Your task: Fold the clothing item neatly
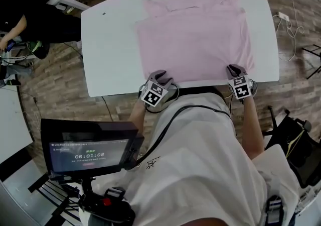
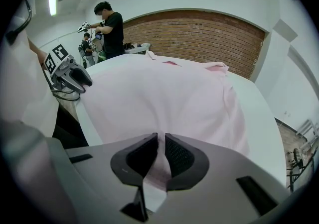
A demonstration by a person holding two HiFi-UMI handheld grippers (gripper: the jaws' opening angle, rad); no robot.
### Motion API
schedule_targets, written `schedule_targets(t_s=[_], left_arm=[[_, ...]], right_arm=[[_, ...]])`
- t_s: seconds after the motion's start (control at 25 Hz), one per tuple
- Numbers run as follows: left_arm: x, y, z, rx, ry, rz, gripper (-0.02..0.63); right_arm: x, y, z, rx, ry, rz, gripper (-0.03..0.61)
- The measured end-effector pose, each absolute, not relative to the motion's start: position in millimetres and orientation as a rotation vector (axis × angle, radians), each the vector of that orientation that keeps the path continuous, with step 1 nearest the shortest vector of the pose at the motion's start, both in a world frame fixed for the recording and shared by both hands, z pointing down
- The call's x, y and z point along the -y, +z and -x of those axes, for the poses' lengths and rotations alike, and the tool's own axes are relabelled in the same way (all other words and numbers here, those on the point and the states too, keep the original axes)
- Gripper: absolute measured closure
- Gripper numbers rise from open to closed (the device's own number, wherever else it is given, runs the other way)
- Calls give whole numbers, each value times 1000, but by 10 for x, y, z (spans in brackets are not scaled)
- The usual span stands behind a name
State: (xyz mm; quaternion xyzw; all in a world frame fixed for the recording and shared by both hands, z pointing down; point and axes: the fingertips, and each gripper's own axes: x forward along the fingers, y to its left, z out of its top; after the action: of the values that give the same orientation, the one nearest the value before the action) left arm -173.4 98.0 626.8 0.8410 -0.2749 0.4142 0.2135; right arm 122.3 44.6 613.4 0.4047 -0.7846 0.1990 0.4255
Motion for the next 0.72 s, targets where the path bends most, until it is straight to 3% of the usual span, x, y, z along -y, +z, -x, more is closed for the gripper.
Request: schedule_targets(t_s=[0.48, 0.52, 0.68, 0.72], left_arm=[[-1252, 5993, 1530, 982, 1106, -2292, 443], [-1292, 5942, 1477, 1016, 1097, -2290, 465], [-1420, 5771, 1325, 1125, 1071, -2284, 611], [-1417, 5738, 1338, 1136, 1074, -2274, 611]], right_arm=[[-813, 5772, -1365, 2188, 449, -1052, 540], [-860, 5724, -1403, 2214, 448, -1050, 577], [-1000, 5613, -1468, 2281, 441, -1020, 577], [-988, 5589, -1436, 2290, 431, -1013, 577]])
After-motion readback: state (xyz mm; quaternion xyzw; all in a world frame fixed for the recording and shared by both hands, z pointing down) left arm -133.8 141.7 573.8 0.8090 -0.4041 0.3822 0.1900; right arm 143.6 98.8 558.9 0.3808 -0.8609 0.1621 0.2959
